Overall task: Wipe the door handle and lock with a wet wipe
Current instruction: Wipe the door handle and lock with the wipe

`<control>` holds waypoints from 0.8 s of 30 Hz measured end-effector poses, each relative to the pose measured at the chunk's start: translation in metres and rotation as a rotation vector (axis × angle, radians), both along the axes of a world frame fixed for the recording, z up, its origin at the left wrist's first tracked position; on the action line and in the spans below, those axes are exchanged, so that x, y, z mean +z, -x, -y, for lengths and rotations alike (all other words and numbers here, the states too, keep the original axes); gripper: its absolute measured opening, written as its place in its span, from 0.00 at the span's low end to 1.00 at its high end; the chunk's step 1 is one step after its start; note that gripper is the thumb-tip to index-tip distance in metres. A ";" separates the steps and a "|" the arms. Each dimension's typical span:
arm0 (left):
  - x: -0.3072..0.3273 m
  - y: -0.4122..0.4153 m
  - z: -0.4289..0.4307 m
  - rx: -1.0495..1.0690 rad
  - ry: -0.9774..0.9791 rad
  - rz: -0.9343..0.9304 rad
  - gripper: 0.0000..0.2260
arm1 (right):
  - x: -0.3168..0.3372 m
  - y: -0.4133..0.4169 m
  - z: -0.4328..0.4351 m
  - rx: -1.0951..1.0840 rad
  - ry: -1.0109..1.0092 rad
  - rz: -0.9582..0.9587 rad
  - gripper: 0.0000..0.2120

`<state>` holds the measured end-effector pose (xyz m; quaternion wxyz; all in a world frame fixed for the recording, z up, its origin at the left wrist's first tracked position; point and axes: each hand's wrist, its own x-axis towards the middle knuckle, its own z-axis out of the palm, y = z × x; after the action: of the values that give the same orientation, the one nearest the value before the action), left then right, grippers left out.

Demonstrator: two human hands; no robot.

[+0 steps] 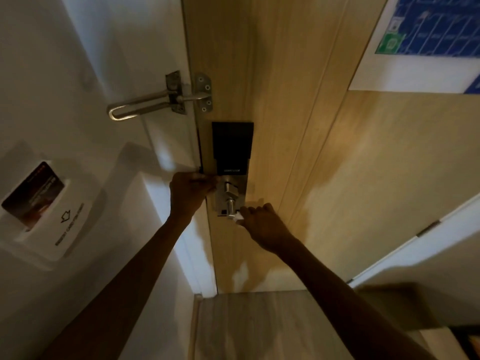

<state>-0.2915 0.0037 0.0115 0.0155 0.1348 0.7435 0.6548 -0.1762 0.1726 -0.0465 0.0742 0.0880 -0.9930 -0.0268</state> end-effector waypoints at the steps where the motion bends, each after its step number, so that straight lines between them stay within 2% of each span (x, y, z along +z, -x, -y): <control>1: 0.000 0.000 0.000 -0.002 -0.028 0.012 0.09 | -0.001 -0.004 -0.013 0.039 -0.005 -0.028 0.12; 3: 0.000 -0.002 0.000 0.003 -0.042 0.019 0.11 | -0.002 -0.014 -0.038 0.030 0.101 -0.089 0.07; 7: 0.001 -0.003 -0.001 0.008 -0.004 0.003 0.10 | -0.006 -0.027 -0.042 -0.174 0.695 -0.005 0.12; 12: 0.000 -0.002 -0.001 0.016 -0.012 0.040 0.09 | -0.017 -0.033 -0.008 -0.439 1.176 -0.247 0.12; 17: 0.000 0.000 -0.001 0.021 -0.044 0.092 0.10 | -0.007 -0.024 0.006 -0.624 1.399 -0.305 0.14; 21: 0.000 -0.003 -0.001 0.004 -0.092 0.132 0.07 | -0.013 -0.040 0.019 -0.674 1.298 -0.384 0.12; 24: 0.000 -0.003 -0.001 -0.006 -0.100 0.141 0.08 | -0.012 -0.041 0.015 -0.746 1.475 -0.299 0.13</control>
<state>-0.2885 0.0046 0.0114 0.0629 0.0914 0.7066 0.6988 -0.1348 0.1577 -0.0584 0.2299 -0.3218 -0.6995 0.5952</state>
